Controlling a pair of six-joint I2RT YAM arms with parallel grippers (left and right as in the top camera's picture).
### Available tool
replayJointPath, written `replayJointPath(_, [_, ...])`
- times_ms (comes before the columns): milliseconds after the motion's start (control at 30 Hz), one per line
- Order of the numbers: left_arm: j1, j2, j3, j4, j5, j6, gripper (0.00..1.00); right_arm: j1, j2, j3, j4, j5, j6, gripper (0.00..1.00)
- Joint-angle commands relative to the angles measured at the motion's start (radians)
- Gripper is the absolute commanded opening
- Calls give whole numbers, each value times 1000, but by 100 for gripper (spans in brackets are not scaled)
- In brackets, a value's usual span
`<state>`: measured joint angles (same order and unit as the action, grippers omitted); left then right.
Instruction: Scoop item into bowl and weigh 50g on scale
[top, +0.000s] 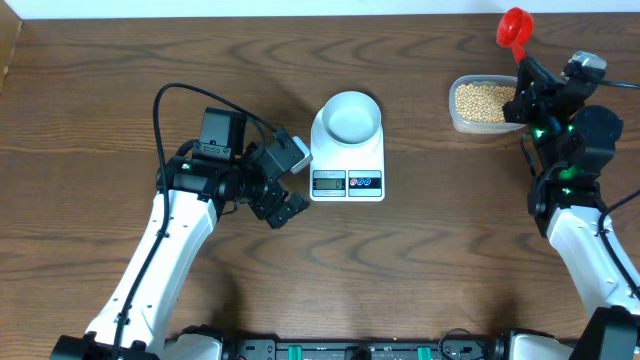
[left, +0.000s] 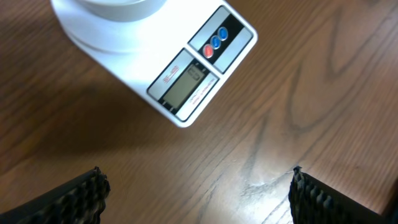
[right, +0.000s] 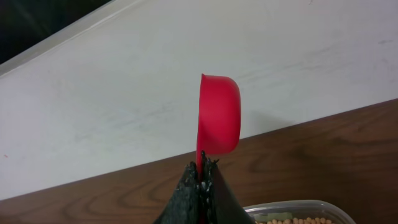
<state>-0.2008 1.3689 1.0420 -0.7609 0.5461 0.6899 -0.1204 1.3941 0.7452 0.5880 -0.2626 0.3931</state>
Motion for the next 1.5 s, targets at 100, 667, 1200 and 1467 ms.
replayJointPath(100, [3, 0, 23, -6, 49, 29, 95, 1, 0, 27, -1, -89, -13, 1])
replayJointPath(667, [3, 0, 23, -5, 49, 39, 95, -38, 0, 27, -61, -253, 13, 1])
replayJointPath(1200, [3, 0, 23, -5, 45, 77, 95, -38, 0, 27, -61, -253, 10, 1])
replayJointPath(1467, [3, 0, 23, -5, 45, 76, 95, -38, 0, 27, -61, -253, 6, 1])
